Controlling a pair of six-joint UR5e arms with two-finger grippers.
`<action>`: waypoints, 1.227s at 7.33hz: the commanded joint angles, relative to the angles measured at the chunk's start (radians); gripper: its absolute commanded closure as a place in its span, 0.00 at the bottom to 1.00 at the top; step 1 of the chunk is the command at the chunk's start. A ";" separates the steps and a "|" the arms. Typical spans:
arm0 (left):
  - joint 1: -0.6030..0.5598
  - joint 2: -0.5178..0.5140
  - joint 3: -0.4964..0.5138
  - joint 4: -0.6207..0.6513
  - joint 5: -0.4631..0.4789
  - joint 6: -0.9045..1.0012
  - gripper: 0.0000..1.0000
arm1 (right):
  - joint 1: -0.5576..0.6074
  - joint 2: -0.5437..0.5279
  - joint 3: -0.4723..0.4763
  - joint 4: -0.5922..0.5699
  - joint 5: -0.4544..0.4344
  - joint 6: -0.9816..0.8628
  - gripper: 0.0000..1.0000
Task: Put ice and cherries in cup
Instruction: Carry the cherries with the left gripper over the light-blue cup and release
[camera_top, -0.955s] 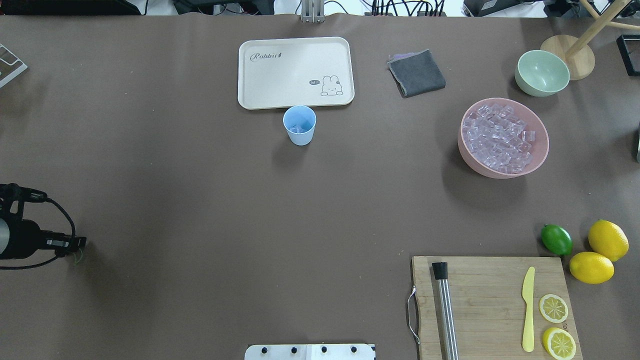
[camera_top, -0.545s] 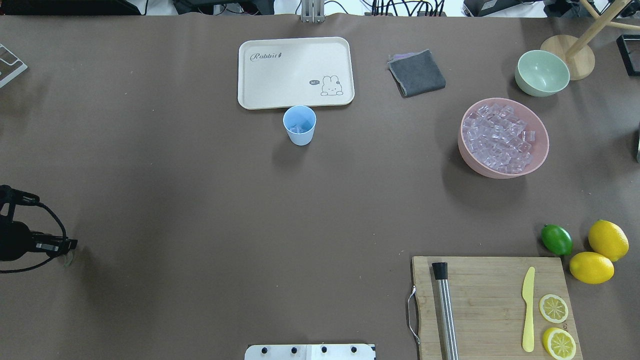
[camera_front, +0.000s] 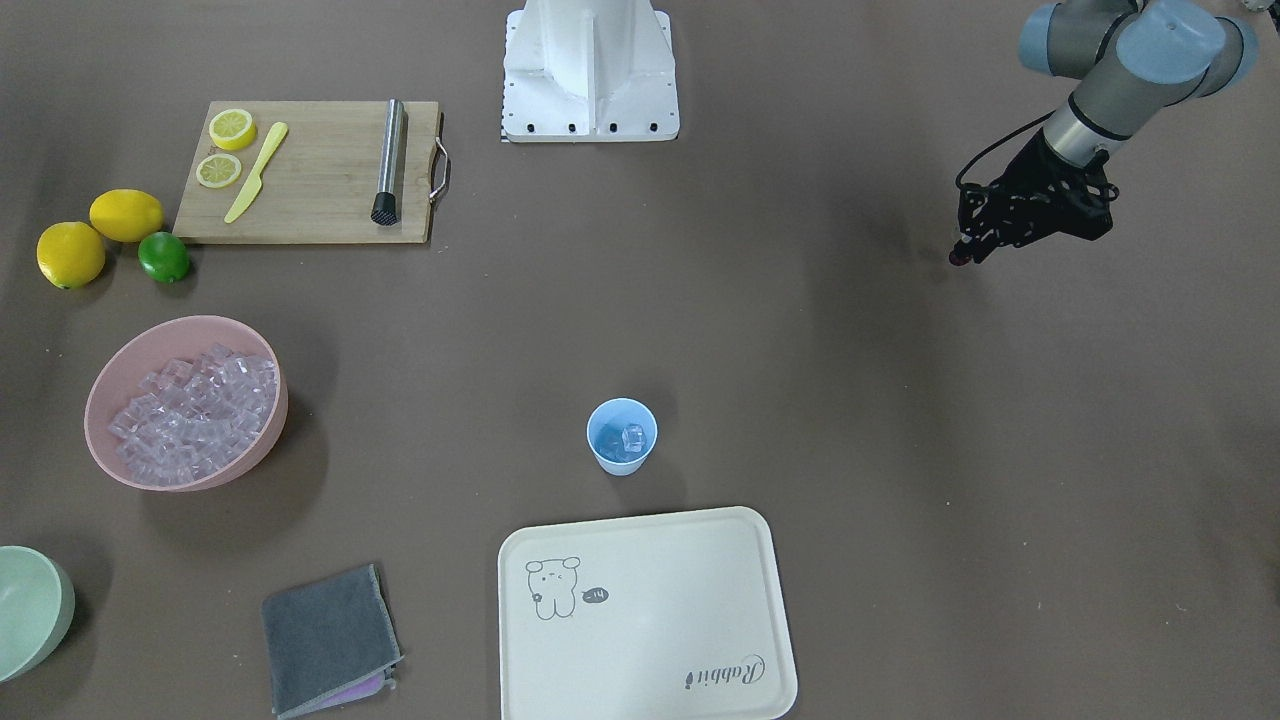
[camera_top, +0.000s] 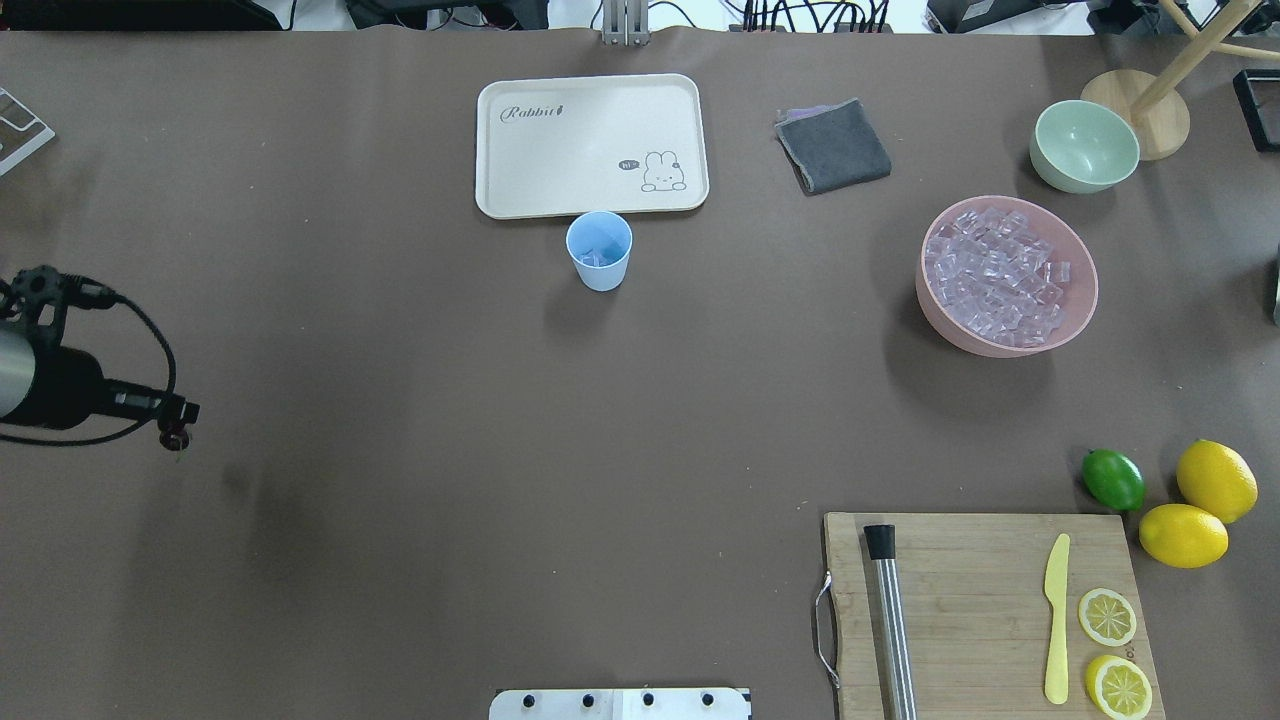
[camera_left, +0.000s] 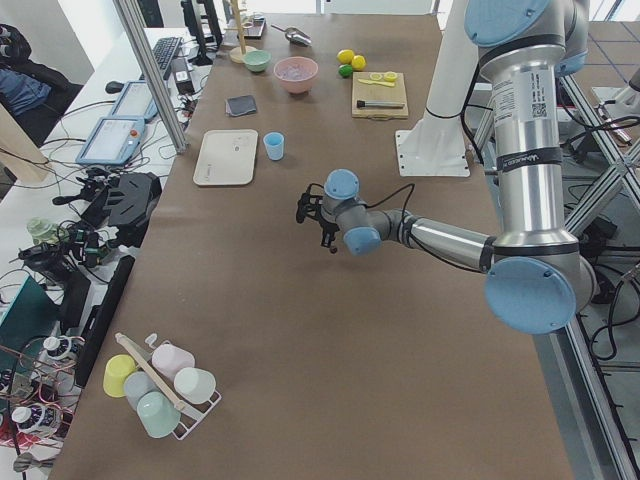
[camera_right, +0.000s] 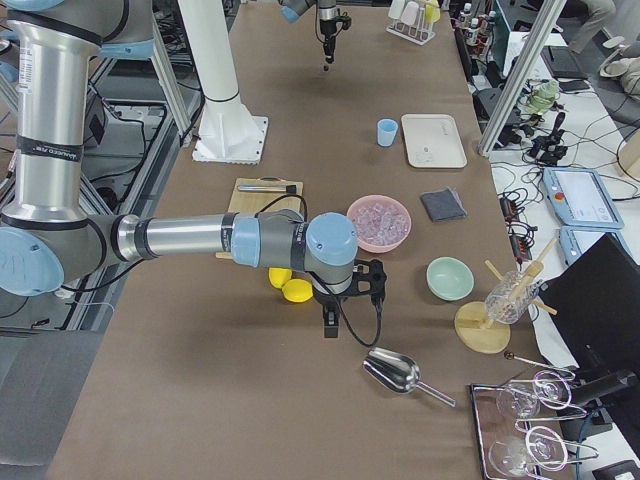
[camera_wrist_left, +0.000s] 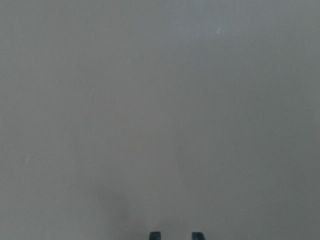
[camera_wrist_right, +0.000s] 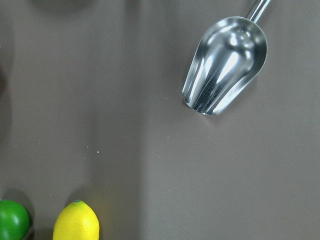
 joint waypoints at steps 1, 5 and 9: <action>-0.070 -0.357 -0.015 0.411 -0.008 -0.004 0.69 | 0.000 0.000 0.000 0.000 -0.001 0.002 0.01; -0.011 -0.946 0.264 0.742 0.106 -0.136 0.69 | 0.003 -0.002 0.001 0.000 -0.001 0.000 0.01; 0.044 -1.005 0.417 0.549 0.150 -0.263 0.69 | 0.011 0.012 0.004 -0.003 0.002 0.002 0.01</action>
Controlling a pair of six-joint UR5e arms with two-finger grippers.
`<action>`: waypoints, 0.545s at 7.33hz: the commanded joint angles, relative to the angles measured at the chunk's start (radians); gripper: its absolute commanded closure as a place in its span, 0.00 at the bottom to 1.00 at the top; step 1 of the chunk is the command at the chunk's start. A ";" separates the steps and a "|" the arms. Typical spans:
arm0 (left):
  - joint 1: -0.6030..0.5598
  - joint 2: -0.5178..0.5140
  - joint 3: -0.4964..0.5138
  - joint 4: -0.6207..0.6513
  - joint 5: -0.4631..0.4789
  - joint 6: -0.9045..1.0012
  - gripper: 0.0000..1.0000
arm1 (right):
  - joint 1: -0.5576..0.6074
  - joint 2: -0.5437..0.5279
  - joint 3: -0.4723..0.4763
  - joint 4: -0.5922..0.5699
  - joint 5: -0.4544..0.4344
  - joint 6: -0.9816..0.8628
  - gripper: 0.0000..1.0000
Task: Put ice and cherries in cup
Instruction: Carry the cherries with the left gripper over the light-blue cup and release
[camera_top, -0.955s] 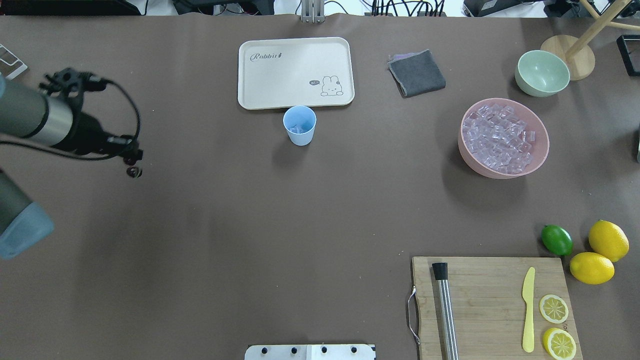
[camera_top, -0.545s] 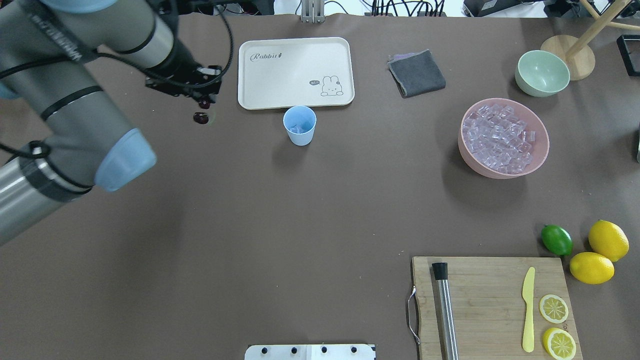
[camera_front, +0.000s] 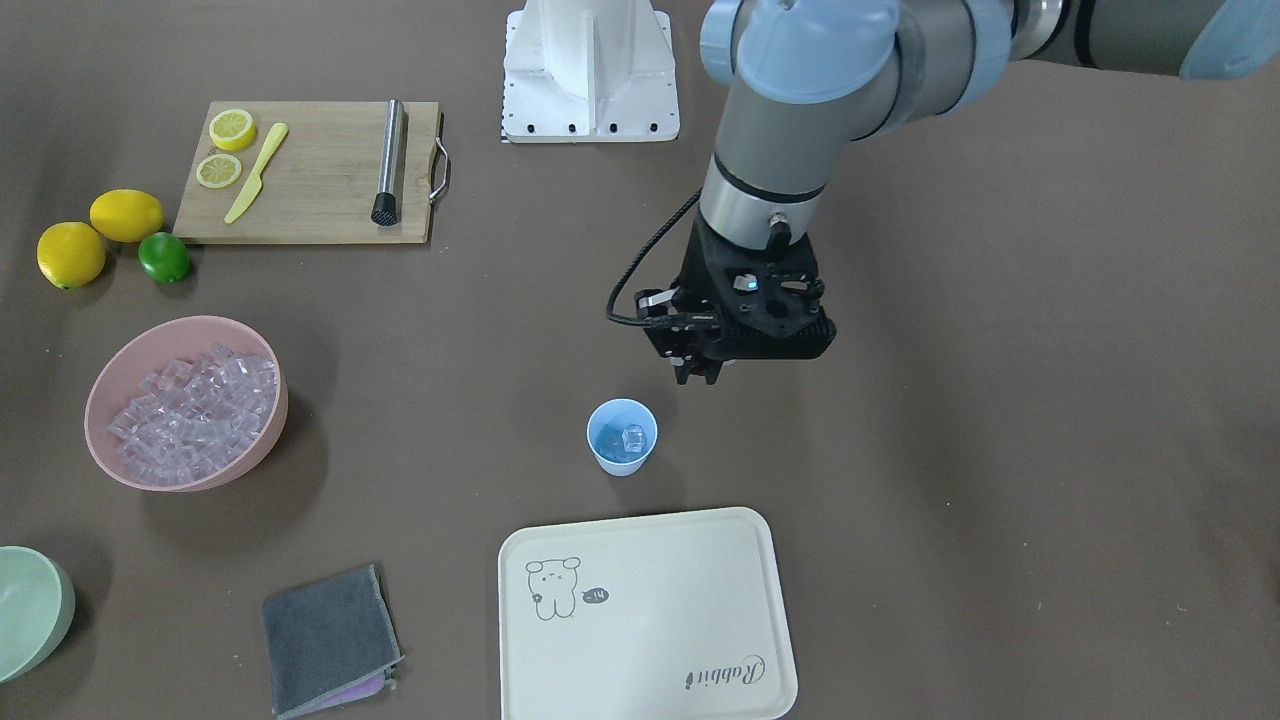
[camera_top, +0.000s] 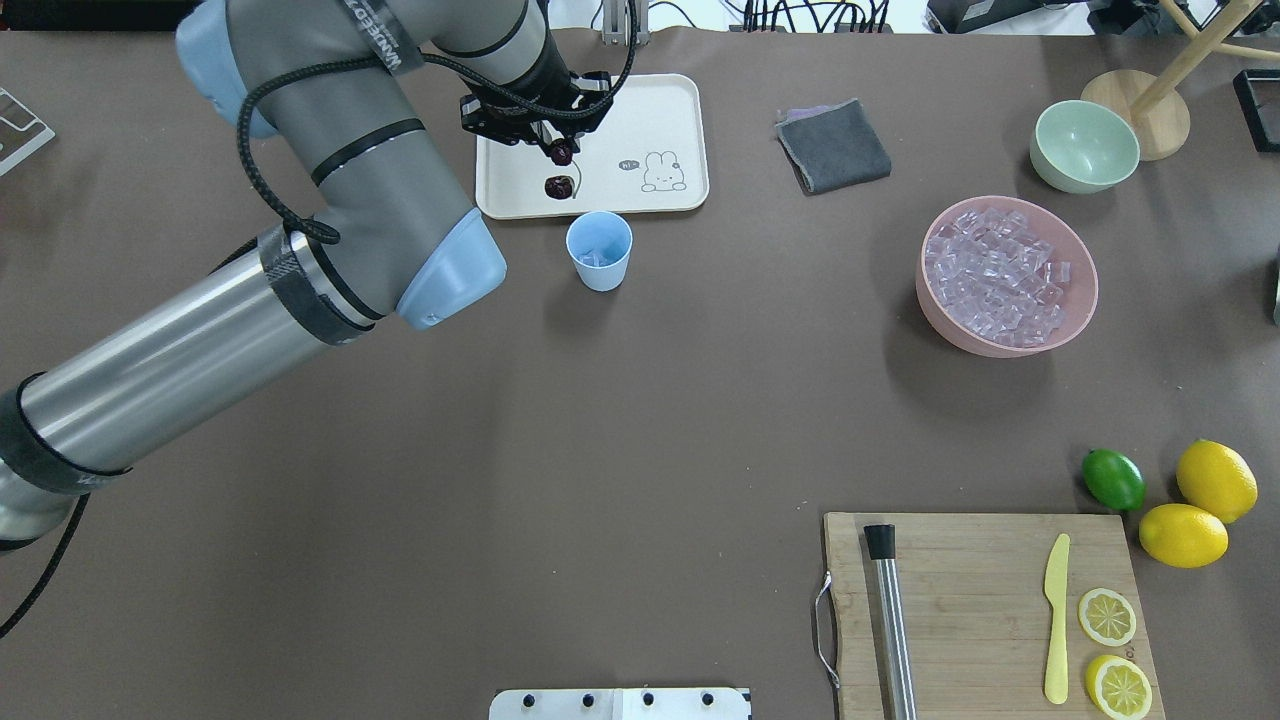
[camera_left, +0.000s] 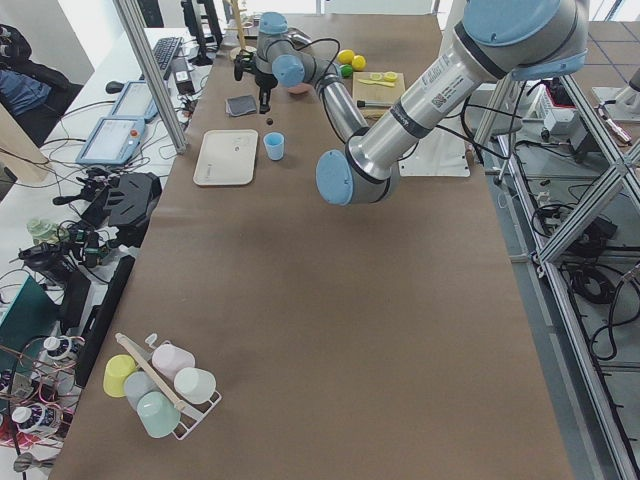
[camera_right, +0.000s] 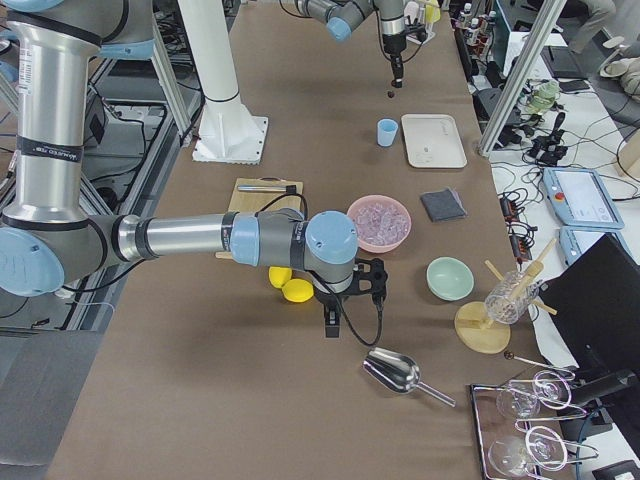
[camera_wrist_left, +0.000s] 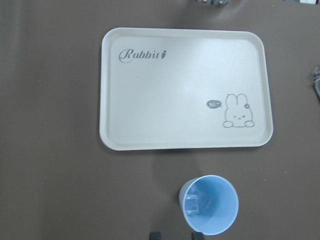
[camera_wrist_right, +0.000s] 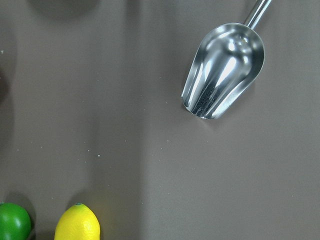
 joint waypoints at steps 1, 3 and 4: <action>0.019 -0.002 0.026 -0.029 0.012 -0.015 0.69 | -0.001 0.006 -0.005 -0.002 -0.023 0.018 0.01; 0.030 -0.005 0.040 -0.041 0.062 -0.016 0.69 | -0.002 0.025 -0.018 -0.004 -0.092 0.052 0.01; 0.030 -0.003 0.040 -0.044 0.064 -0.016 0.69 | -0.004 0.025 -0.018 -0.001 -0.077 0.052 0.01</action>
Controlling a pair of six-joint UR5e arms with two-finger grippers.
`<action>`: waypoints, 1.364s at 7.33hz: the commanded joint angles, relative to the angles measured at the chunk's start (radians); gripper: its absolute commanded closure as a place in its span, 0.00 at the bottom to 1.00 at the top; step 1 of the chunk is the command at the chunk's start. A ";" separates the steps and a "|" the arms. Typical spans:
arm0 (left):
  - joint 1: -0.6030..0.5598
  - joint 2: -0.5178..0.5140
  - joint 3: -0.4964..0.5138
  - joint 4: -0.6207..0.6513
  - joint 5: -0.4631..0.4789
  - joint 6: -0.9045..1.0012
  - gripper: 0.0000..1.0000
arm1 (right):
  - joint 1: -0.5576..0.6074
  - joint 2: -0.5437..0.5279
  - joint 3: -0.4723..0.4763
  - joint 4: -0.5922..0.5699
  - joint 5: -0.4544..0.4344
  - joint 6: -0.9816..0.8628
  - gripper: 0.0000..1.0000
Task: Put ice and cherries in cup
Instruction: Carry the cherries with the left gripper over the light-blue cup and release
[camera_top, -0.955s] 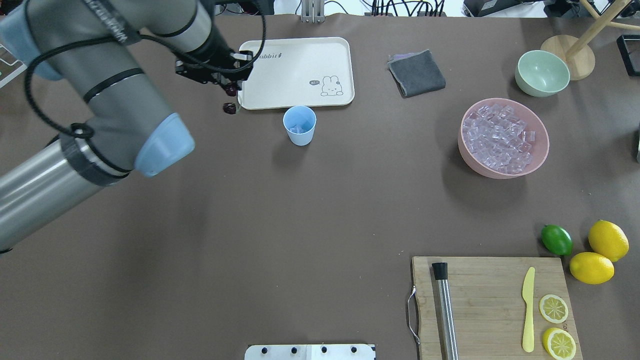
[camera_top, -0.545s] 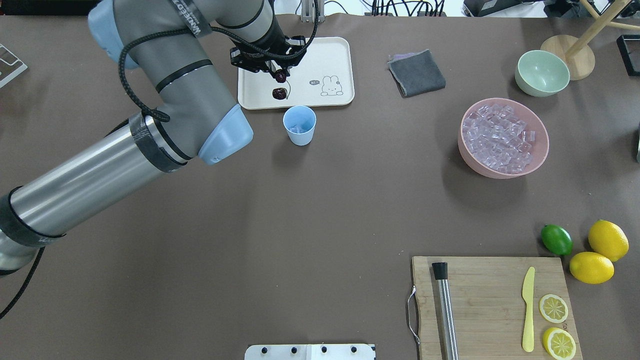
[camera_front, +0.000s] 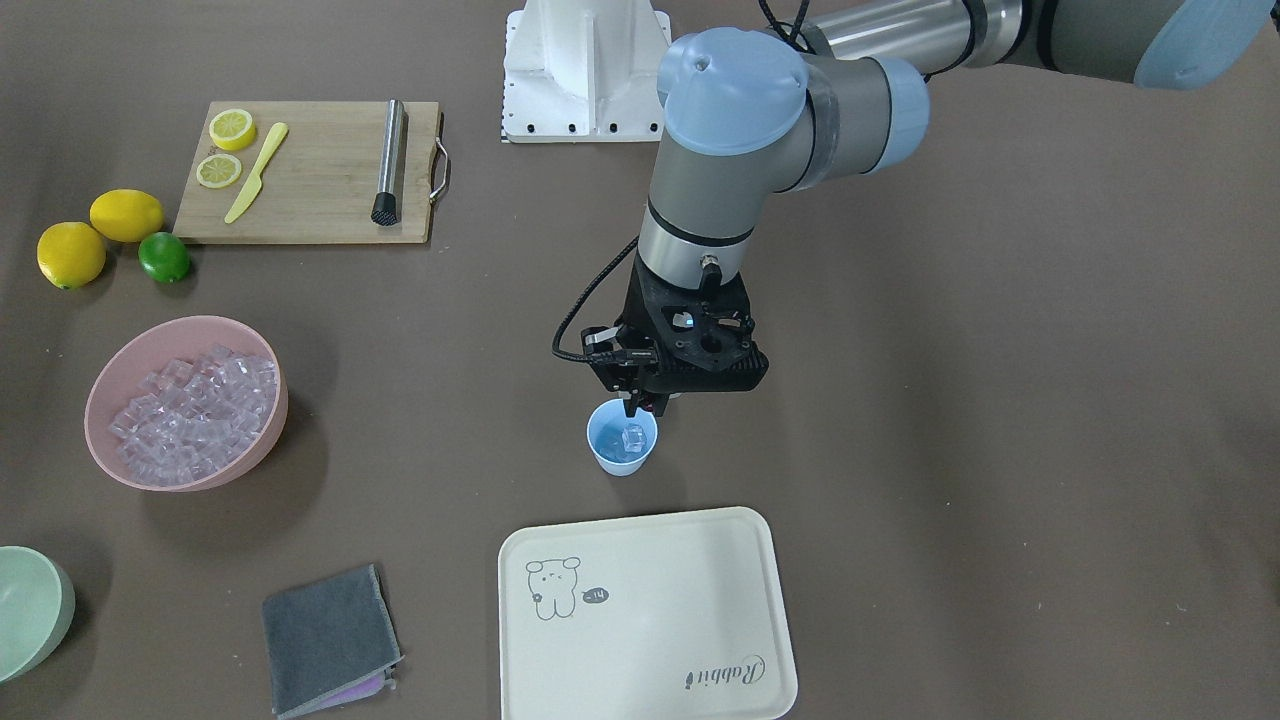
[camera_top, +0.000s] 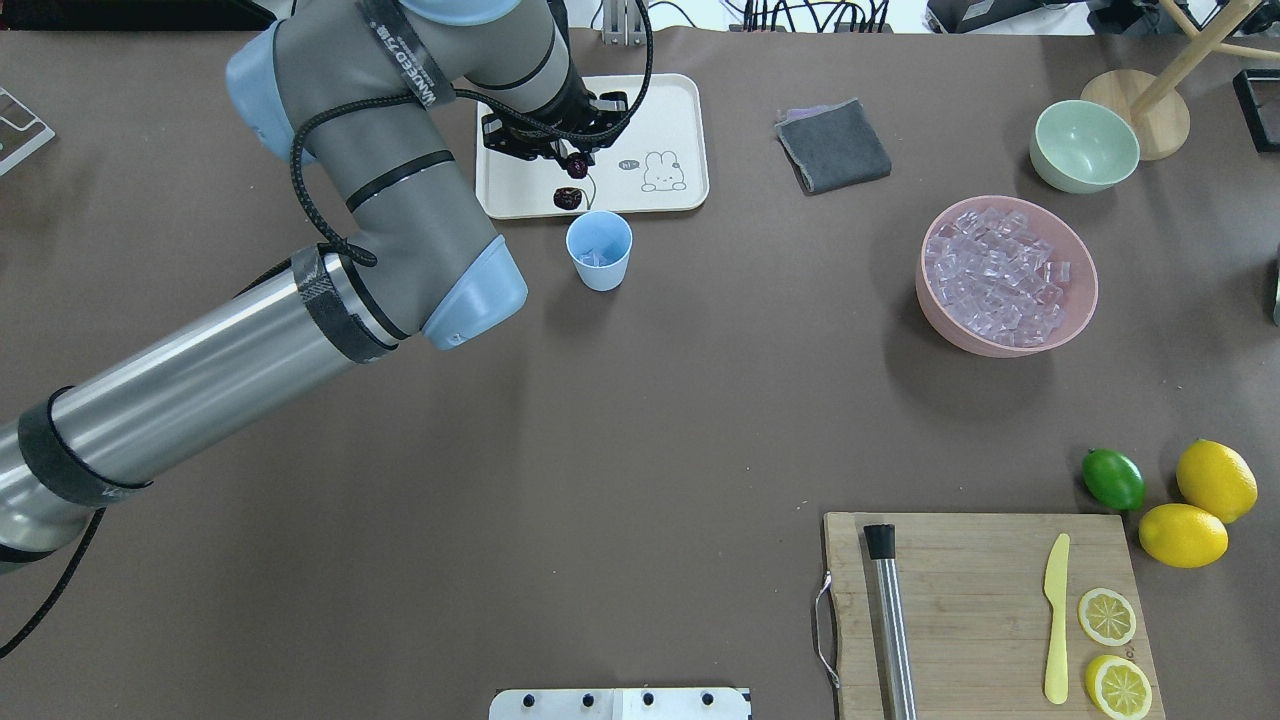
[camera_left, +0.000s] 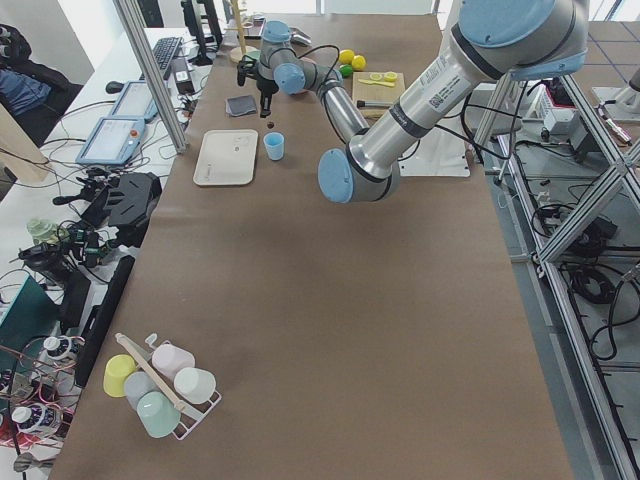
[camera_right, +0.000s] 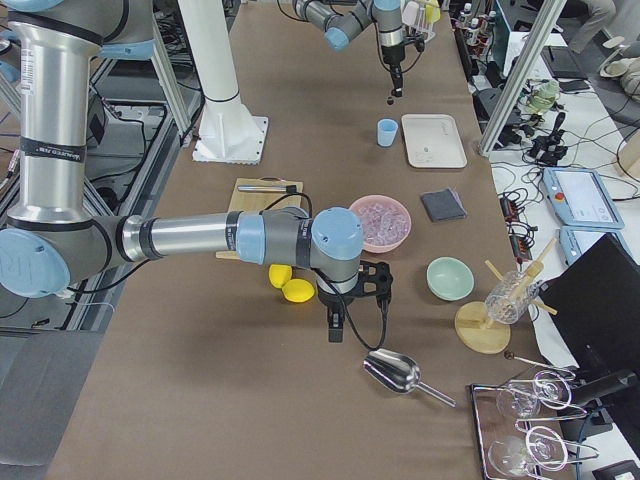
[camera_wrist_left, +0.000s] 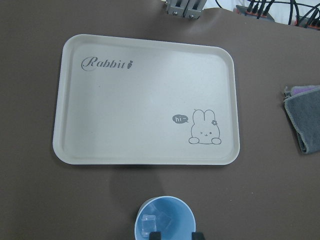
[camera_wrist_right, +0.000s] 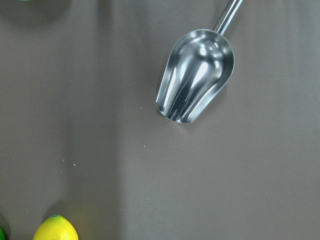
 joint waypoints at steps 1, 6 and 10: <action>0.002 -0.004 0.024 -0.026 0.009 -0.002 0.69 | 0.000 0.003 -0.005 0.004 0.003 0.005 0.00; 0.047 -0.001 0.070 -0.136 0.069 -0.051 0.53 | -0.002 -0.005 -0.005 0.006 0.003 0.000 0.00; 0.045 0.054 -0.014 -0.129 0.059 -0.039 0.02 | 0.001 -0.013 -0.003 0.006 0.004 -0.007 0.00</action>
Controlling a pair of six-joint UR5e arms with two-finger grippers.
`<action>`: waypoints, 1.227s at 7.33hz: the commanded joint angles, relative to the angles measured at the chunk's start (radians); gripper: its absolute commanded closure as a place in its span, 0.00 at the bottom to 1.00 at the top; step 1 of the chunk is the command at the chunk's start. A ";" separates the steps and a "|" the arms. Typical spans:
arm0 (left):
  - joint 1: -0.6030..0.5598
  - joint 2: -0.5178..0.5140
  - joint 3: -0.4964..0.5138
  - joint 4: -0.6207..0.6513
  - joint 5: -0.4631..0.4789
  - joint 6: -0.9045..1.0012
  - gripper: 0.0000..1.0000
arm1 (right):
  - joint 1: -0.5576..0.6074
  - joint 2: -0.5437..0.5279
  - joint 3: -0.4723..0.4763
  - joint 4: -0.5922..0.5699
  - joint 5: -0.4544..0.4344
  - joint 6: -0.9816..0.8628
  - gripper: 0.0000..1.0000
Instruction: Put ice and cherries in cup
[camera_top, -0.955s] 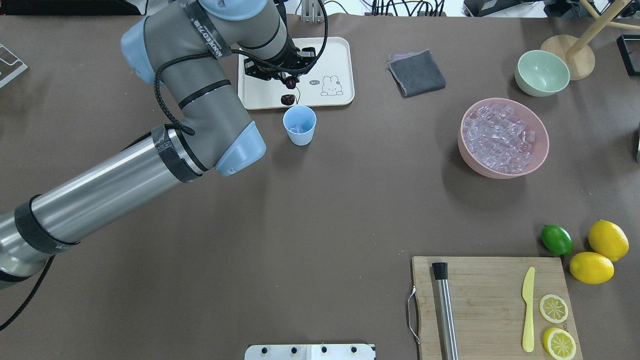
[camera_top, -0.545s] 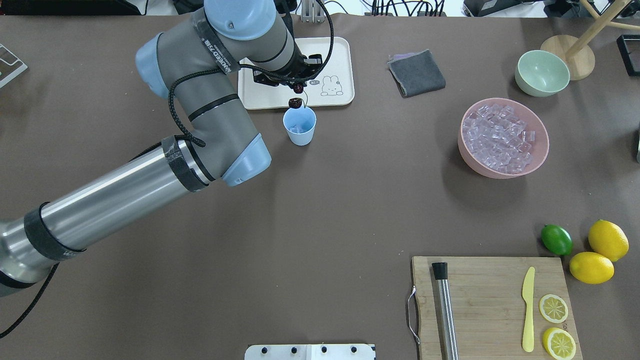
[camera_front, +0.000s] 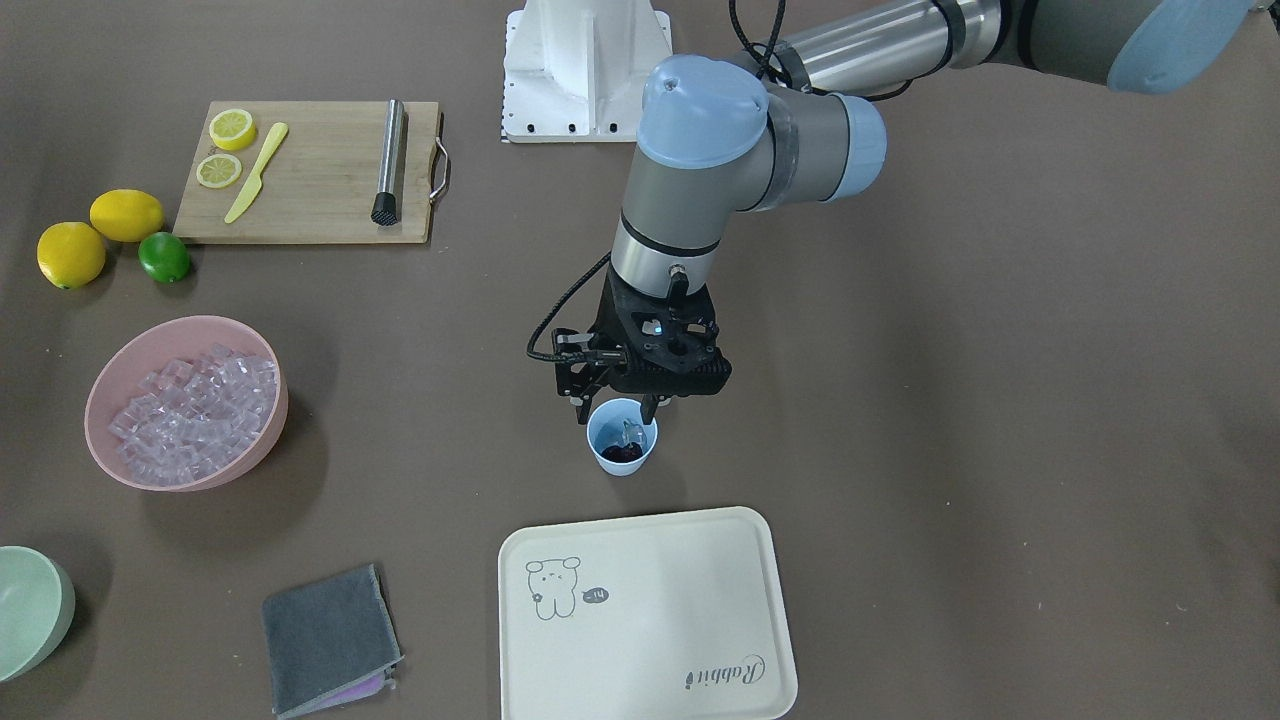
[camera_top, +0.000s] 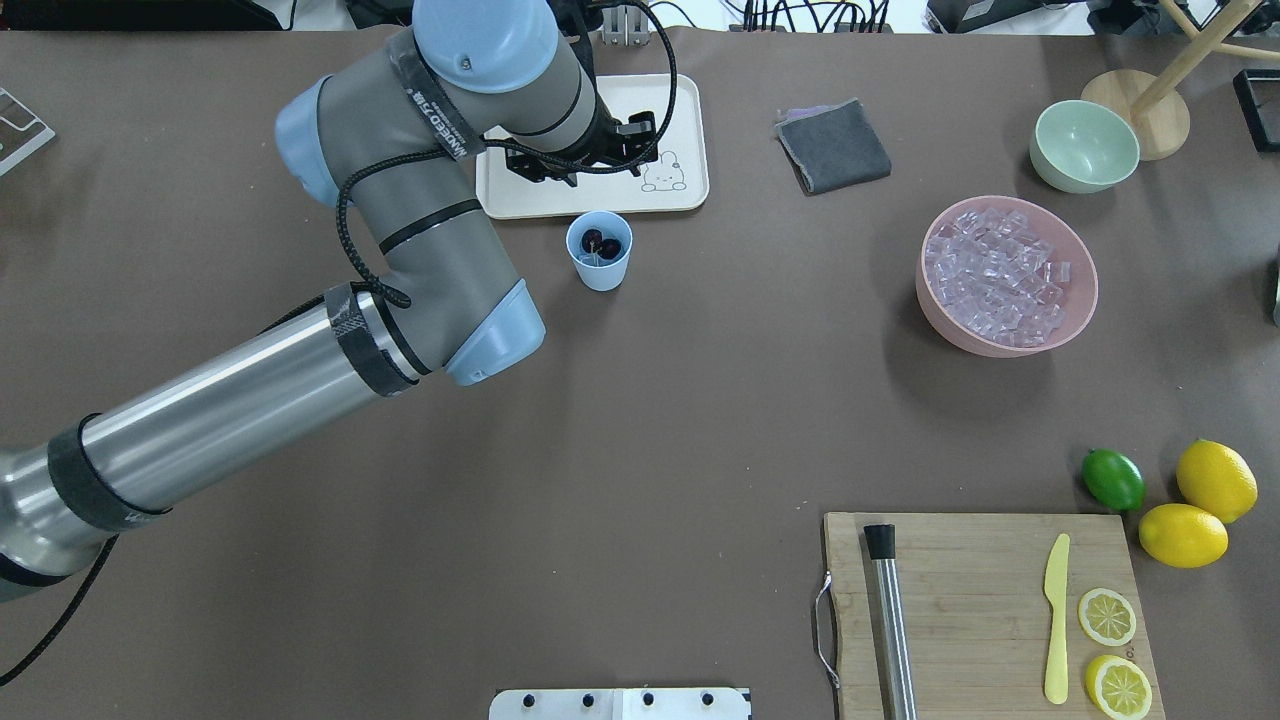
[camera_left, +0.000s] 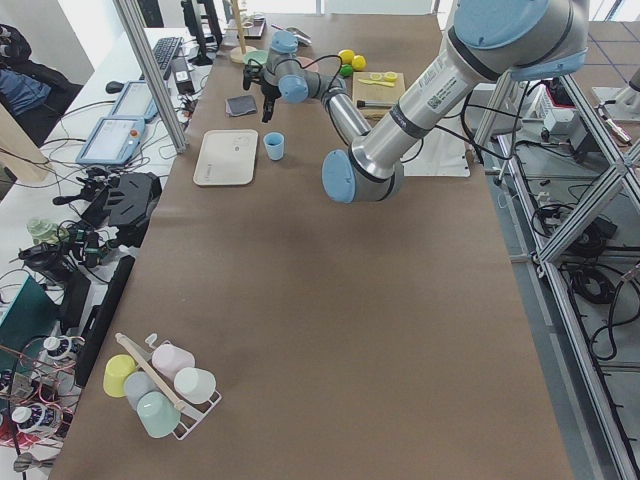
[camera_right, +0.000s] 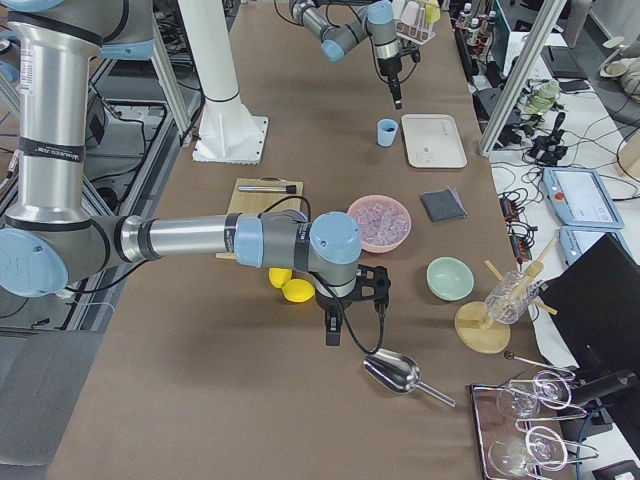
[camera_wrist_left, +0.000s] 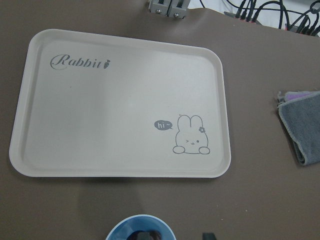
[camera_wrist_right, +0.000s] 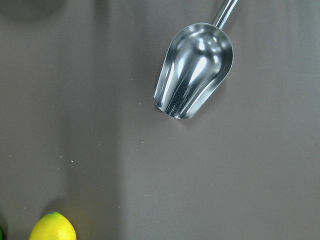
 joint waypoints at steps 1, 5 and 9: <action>-0.025 0.142 -0.155 0.031 -0.043 0.029 0.02 | 0.000 0.000 -0.001 -0.002 0.000 0.001 0.00; -0.352 0.514 -0.469 0.247 -0.373 0.471 0.02 | -0.001 0.003 0.000 -0.002 0.002 0.007 0.00; -0.736 0.924 -0.483 0.222 -0.576 0.990 0.02 | -0.001 0.001 0.005 -0.002 0.014 0.007 0.00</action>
